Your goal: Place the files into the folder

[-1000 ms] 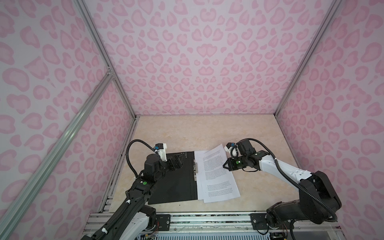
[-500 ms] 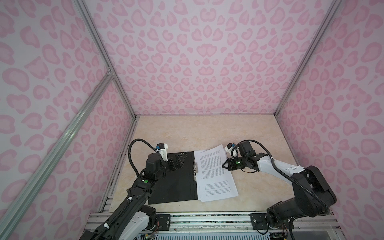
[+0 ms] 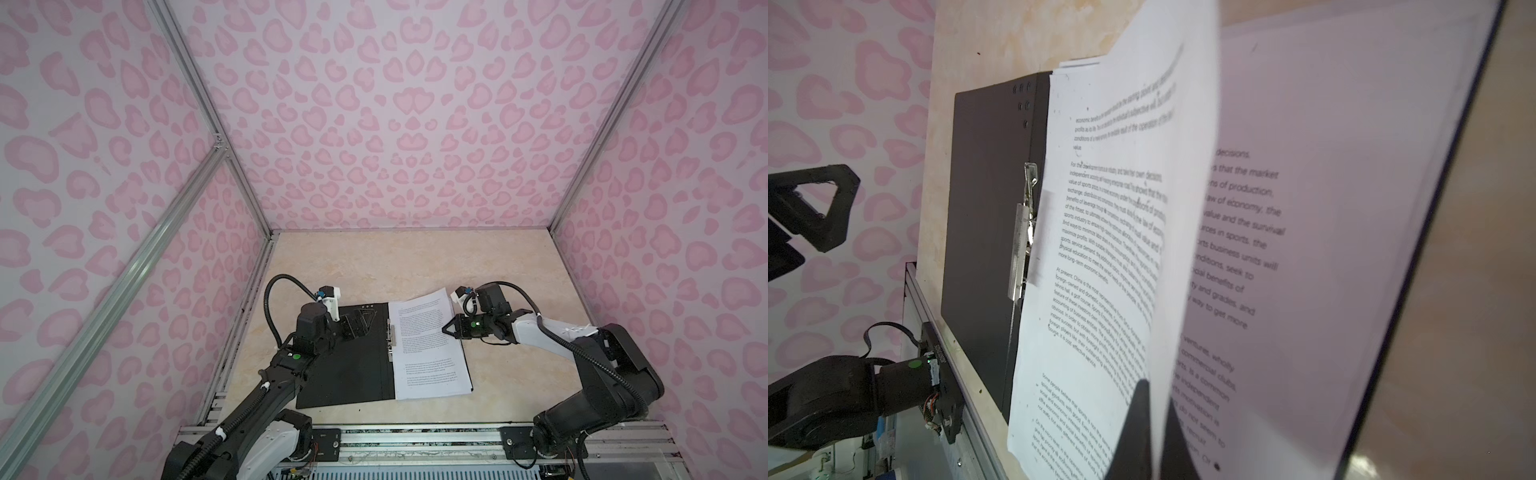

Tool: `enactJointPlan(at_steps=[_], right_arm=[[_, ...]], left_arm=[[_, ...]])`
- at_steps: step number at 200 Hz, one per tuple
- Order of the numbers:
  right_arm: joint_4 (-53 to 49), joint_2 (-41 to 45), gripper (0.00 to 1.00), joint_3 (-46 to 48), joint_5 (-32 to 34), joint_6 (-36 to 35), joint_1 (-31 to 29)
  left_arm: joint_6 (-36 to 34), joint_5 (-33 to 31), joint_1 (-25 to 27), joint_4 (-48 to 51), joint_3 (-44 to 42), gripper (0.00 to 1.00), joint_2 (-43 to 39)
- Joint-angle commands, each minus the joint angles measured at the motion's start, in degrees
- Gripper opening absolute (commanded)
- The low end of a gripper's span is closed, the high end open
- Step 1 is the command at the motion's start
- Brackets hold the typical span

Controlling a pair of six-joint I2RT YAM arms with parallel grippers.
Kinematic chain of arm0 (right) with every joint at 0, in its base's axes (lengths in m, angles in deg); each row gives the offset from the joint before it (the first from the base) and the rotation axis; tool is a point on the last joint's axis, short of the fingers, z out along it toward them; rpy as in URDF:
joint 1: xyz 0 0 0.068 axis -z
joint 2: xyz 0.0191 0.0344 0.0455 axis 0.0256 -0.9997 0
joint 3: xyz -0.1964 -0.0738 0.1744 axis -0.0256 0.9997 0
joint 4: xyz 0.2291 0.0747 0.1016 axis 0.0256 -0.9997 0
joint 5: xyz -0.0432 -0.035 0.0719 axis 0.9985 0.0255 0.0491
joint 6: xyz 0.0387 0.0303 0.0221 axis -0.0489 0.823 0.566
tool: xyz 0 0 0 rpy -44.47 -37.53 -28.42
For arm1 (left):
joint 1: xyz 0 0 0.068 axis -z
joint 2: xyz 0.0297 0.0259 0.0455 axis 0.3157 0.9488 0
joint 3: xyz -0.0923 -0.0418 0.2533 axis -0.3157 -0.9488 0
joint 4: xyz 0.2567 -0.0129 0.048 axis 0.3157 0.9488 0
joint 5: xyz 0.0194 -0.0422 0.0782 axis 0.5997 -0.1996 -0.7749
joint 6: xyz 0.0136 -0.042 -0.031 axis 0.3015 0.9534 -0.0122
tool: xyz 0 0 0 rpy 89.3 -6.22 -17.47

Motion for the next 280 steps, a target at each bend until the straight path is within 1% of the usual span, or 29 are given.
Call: enactJointPlan(at_steps=[1, 106, 131, 212, 240, 260, 280], right_arm=[[3.0, -0.5, 0.00, 0.5, -1.1, 1.3, 0.0], [4.9, -0.7, 0.00, 1.3, -2.3, 2.9, -0.8], [5.0, -0.7, 0.07, 1.5, -2.2, 3.1, -1.0], [5.2, 0.5, 0.20, 2.5, -1.8, 3.6, -1.3], [4.7, 0.8, 0.26, 2.6, -0.9, 3.4, -1.3], [3.5, 1.5, 0.35, 2.6, 0.6, 2.8, -1.3], [1.9, 2.7, 0.45, 2.7, 3.6, 2.0, -1.2]], left_arm=[[0.2, 0.9, 0.0, -2.6, 0.8, 0.98, 0.4], [0.1, 0.8, 0.1, -2.3, 1.1, 0.98, 1.0], [0.1, 0.7, 0.0, -2.3, 1.2, 0.98, 1.2], [-0.1, 0.7, 0.0, -2.3, 1.5, 0.98, 2.3], [-0.1, 0.6, 0.0, -2.3, 1.4, 0.98, 2.6], [-0.1, 0.7, 0.0, -2.3, 1.5, 0.98, 2.8], [-0.1, 1.0, 0.0, -2.3, 1.5, 0.98, 3.0]])
